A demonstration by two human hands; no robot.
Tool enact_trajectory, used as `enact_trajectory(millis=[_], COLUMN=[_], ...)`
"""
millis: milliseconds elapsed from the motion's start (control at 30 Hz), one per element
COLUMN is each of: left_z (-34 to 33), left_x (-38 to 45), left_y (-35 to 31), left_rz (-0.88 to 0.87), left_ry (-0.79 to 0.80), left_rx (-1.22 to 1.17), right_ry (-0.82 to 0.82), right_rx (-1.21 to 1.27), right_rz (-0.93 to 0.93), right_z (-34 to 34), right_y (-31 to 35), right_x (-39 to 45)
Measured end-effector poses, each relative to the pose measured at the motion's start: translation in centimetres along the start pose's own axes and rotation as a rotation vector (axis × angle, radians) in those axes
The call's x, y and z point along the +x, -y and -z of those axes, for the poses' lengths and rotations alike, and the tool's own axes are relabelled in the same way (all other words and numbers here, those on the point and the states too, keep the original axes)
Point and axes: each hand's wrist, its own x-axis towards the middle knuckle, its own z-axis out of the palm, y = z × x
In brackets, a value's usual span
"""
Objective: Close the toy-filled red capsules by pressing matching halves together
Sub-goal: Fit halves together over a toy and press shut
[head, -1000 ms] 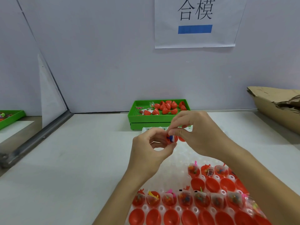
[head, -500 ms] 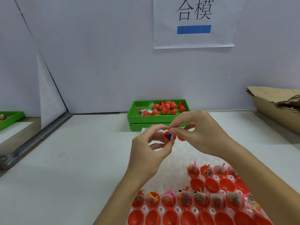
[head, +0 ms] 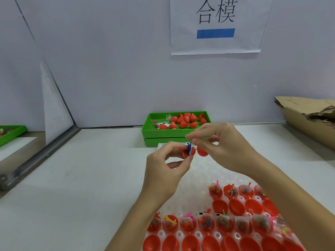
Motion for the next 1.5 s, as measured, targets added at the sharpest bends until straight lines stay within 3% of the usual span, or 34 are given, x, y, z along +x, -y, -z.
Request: enact_trajectory(millis=[133,367,1500], left_z=[0.0,0.0,0.0], left_x=[0.0,-0.1,0.0], left_y=[0.1,-0.1,-0.2], left_rz=[0.003,-0.004,0.034], left_ry=[0.002,0.031,0.007], left_rx=[-0.011,-0.081,-0.147], right_ry=[-0.045,0.149,0.117], right_rx=[-0.02,-0.094,-0.008], right_rz=[-0.06,-0.056,-0.056], right_z=[1.7,1.9,0.9], right_y=[-0.3,0.0,0.7], right_x=[0.1,-0.1,-0.1])
